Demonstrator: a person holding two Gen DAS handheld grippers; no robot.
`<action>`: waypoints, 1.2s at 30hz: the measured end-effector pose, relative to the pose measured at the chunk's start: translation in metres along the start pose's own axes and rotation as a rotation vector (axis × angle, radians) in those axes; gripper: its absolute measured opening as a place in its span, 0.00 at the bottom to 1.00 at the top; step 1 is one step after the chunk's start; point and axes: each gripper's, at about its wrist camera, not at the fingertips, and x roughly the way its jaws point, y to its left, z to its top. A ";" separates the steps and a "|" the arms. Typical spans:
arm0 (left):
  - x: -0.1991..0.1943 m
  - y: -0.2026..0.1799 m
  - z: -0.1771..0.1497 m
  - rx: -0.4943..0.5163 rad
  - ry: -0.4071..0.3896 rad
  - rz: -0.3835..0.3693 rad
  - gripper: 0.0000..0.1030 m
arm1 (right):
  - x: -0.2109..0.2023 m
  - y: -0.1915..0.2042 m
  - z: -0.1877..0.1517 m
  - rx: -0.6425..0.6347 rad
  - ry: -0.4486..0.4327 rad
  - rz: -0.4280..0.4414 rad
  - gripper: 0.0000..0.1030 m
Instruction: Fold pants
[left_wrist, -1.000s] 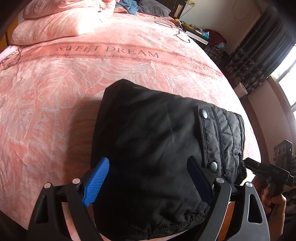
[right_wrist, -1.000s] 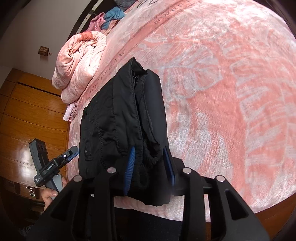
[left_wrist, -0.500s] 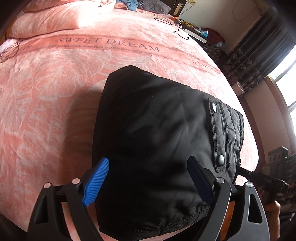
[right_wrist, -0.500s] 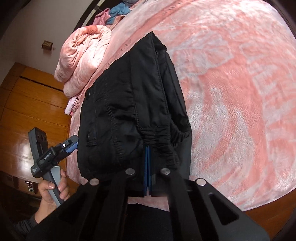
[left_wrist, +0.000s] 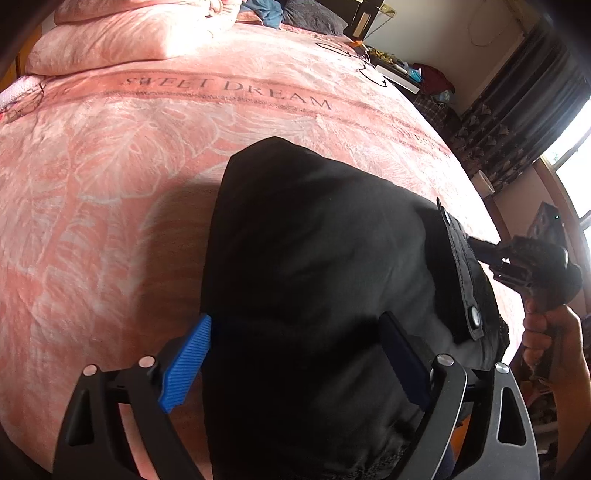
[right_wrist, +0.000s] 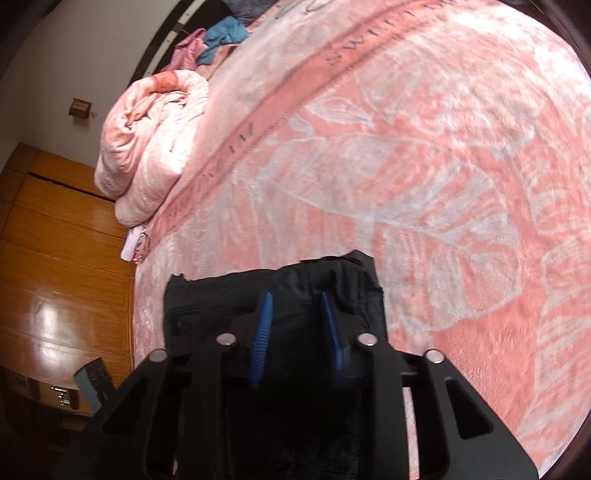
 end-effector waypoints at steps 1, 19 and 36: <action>0.002 0.000 0.000 0.002 0.002 0.000 0.89 | 0.001 -0.007 -0.001 0.010 0.004 0.012 0.01; -0.007 0.046 -0.002 -0.157 0.121 -0.041 0.94 | -0.045 0.002 -0.068 0.038 -0.067 -0.011 0.32; -0.020 0.108 0.018 -0.231 0.147 -0.182 0.96 | -0.071 -0.022 -0.098 0.032 0.031 0.044 0.92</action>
